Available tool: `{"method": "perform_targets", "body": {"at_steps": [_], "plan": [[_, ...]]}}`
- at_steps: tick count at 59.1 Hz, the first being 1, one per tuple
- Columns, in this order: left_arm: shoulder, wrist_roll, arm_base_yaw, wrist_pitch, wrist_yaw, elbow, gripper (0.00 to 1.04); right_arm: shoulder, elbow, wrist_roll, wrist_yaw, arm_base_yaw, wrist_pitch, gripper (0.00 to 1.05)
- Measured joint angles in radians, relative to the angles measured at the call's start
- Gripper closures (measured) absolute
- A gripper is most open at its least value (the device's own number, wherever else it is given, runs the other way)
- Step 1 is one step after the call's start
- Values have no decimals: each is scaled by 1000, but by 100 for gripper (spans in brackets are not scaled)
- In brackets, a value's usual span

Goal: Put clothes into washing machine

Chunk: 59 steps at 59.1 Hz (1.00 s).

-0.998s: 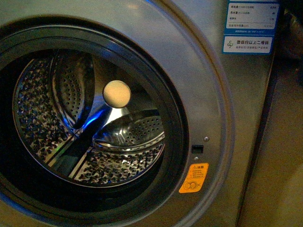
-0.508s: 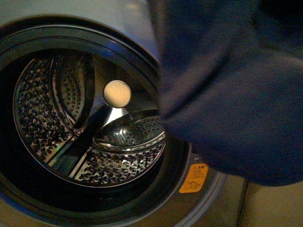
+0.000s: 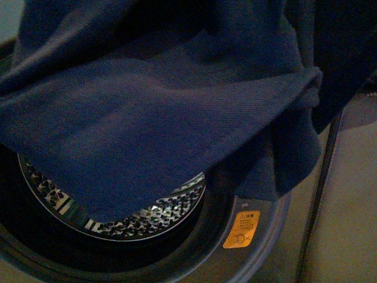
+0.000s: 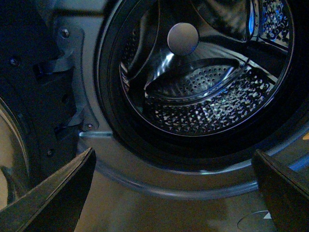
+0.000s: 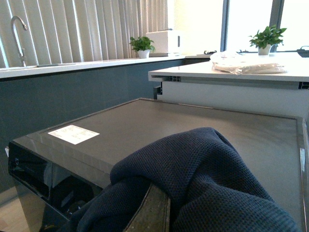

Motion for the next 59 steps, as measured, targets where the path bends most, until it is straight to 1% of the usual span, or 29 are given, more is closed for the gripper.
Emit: {"method": "perform_targets", "body": {"at_steps": [10, 13, 16, 19, 23, 24, 25, 29, 34, 41, 42, 45, 49, 54, 56, 58, 59], "plan": [[0, 0, 0, 0, 0, 0, 7, 0, 0, 0, 0, 0, 0, 100], [17, -46, 13, 4, -2, 2, 7, 0, 0, 0, 0, 0, 0, 100], [126, -150, 115, 84, 97, 17, 7, 0, 0, 0, 0, 0, 0, 100], [245, -214, 232, 174, 200, 58, 7, 0, 0, 0, 0, 0, 0, 100], [380, -249, 336, 281, 306, 139, 7, 0, 0, 0, 0, 0, 0, 100], [401, -252, 350, 295, 314, 154, 7, 0, 0, 0, 0, 0, 0, 100], [440, -262, 374, 319, 348, 188, 7, 0, 0, 0, 0, 0, 0, 100], [553, -268, 422, 375, 415, 291, 7, 0, 0, 0, 0, 0, 0, 100], [667, -273, 442, 408, 474, 416, 7, 0, 0, 0, 0, 0, 0, 100], [797, -291, 435, 417, 532, 587, 7, 0, 0, 0, 0, 0, 0, 100], [820, -295, 430, 417, 545, 620, 7, 0, 0, 0, 0, 0, 0, 100], [879, -298, 401, 420, 543, 716, 7, 0, 0, 0, 0, 0, 0, 100], [941, -315, 341, 400, 568, 829, 7, 0, 0, 0, 0, 0, 0, 100], [973, -307, 276, 370, 576, 890, 7, 0, 0, 0, 0, 0, 0, 100], [987, -301, 238, 360, 589, 911, 7, 0, 0, 0, 0, 0, 0, 100], [1014, -285, 166, 349, 583, 941, 7, 0, 0, 0, 0, 0, 0, 100], [1020, -282, 151, 346, 581, 947, 7, 0, 0, 0, 0, 0, 0, 100]]}}
